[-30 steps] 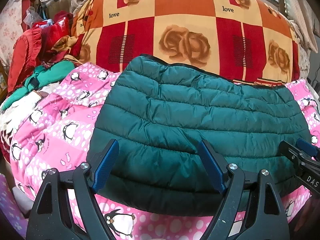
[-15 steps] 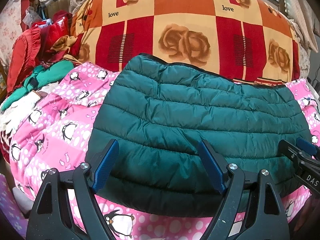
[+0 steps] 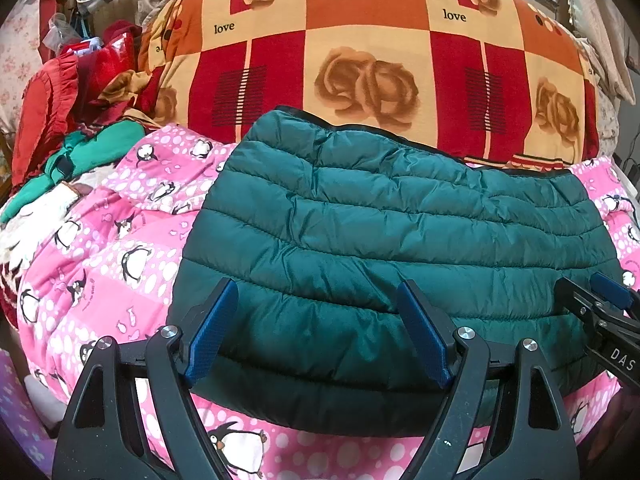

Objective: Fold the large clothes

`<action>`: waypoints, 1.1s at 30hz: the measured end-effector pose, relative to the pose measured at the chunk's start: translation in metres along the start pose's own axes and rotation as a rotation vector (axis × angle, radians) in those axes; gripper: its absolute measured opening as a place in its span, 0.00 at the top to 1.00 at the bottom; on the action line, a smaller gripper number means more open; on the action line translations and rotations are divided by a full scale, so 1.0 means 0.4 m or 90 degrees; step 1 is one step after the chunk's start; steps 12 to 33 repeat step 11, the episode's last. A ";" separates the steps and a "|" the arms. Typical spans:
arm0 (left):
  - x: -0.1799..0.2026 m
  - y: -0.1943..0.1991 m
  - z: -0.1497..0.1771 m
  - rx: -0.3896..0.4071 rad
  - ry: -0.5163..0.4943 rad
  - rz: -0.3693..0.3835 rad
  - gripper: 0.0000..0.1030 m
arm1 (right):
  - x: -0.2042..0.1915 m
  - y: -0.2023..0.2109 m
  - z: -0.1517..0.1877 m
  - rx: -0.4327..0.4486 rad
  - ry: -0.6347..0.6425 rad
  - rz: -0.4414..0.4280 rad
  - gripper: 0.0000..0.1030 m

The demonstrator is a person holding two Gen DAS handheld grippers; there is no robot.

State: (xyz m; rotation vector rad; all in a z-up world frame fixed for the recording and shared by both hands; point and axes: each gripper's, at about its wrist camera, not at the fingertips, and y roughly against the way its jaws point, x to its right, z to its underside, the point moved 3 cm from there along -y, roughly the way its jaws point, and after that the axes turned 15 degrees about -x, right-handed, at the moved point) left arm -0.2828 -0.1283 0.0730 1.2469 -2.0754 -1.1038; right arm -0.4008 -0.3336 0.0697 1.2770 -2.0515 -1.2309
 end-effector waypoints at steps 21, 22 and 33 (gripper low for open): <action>-0.003 -0.010 -0.001 0.002 -0.005 0.001 0.20 | -0.001 0.001 0.001 0.000 -0.001 -0.001 0.27; -0.003 -0.010 -0.001 0.002 -0.005 0.001 0.20 | -0.001 0.001 0.001 0.000 -0.001 -0.001 0.27; -0.003 -0.010 -0.001 0.002 -0.005 0.001 0.20 | -0.001 0.001 0.001 0.000 -0.001 -0.001 0.27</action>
